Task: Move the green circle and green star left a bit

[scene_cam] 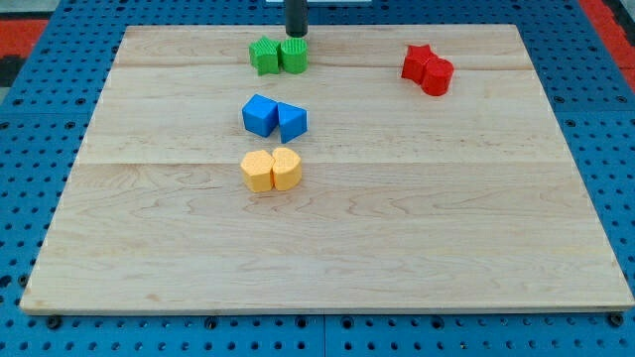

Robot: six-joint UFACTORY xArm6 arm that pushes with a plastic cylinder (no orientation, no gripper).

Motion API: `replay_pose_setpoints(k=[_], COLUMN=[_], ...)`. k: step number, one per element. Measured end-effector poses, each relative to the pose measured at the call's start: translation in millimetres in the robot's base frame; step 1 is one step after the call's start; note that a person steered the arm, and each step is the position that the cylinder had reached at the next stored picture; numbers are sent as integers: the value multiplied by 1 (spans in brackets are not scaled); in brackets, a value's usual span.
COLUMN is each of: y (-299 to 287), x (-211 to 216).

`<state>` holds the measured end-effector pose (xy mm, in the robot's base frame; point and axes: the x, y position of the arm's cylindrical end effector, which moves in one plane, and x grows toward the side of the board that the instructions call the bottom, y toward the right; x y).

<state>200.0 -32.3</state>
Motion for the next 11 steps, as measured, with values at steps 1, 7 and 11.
replay_pose_setpoints(k=[1,7,11], y=[0,76,18], x=[0,18,37])
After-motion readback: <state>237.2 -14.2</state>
